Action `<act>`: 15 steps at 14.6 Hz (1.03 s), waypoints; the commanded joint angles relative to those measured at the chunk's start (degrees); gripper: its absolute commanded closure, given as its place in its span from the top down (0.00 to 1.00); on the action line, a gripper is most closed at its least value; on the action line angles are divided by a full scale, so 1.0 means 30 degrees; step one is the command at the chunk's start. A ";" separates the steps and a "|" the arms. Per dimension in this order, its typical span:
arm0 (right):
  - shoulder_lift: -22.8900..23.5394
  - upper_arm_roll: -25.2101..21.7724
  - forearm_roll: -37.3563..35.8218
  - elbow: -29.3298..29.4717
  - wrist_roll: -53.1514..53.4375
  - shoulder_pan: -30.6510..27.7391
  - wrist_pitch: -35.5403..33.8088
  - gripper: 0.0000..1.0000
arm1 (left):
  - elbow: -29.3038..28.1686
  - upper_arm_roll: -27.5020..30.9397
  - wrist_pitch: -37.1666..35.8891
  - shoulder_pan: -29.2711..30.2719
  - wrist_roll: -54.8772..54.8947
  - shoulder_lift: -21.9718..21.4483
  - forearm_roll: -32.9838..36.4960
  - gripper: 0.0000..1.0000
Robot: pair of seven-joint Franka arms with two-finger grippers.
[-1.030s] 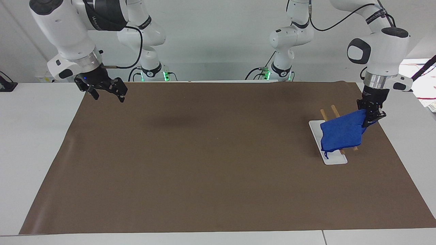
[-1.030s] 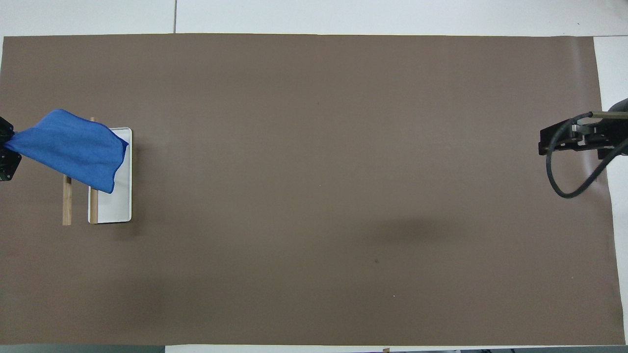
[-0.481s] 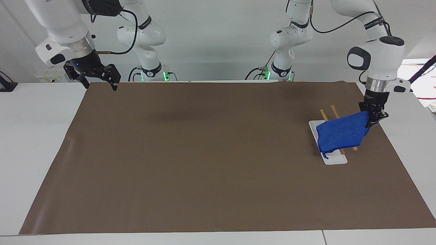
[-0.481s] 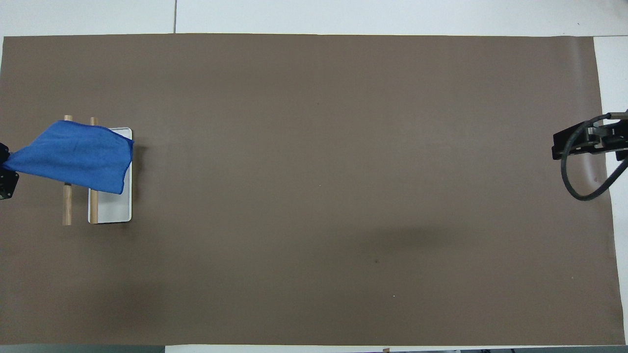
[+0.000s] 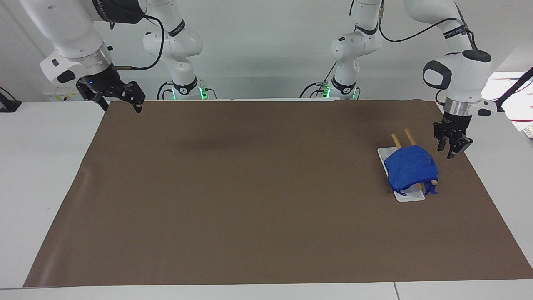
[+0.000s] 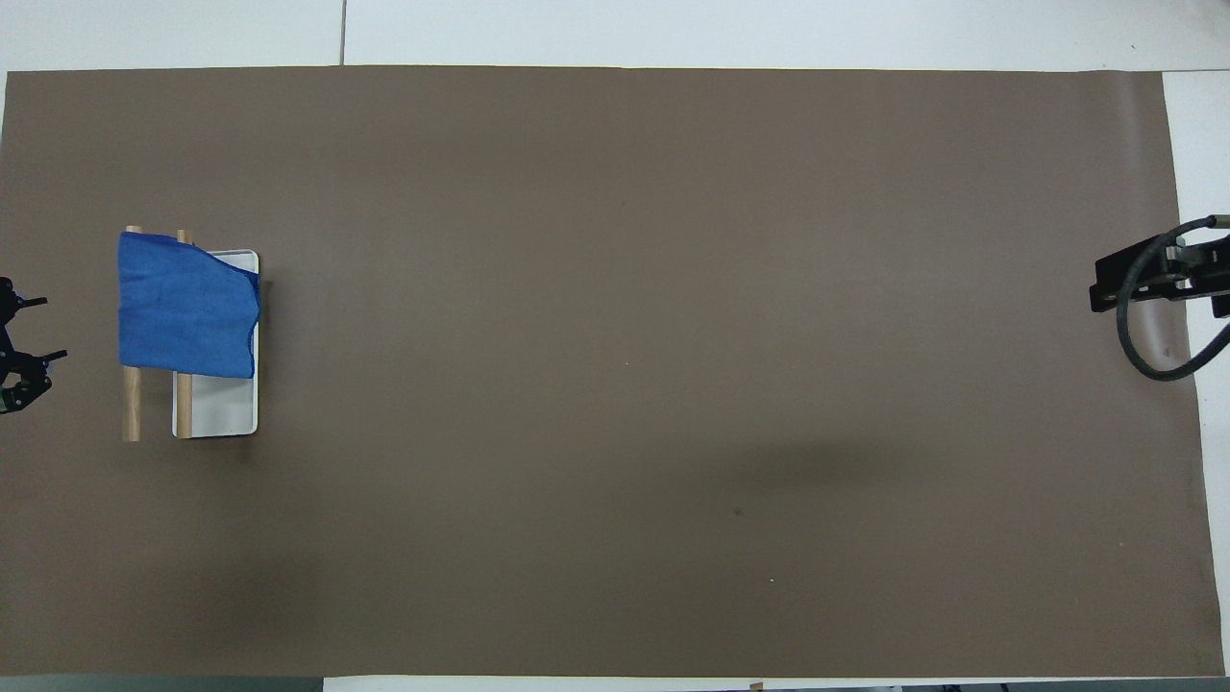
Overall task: Right arm passes towel to left arm to hang
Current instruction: 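Open the left gripper and raise it off the towel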
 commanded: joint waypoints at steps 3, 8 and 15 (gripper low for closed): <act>-0.0243 0.0174 0.0427 -0.0264 -0.0127 -0.0259 0.0008 1.00 | 0.4922 -0.0194 -0.4139 -0.1031 -0.0191 0.1537 0.0182 1.00; -0.0504 0.0204 0.0398 -0.0787 -0.0126 -0.0199 0.0328 1.00 | 0.6514 -0.0194 -0.5319 -0.3137 0.2993 0.1365 0.0211 1.00; -0.0800 0.0379 0.0456 -0.1290 0.1456 0.0502 0.0857 1.00 | 0.6749 -0.0458 -0.5349 -0.4810 1.4294 0.1422 -0.0693 1.00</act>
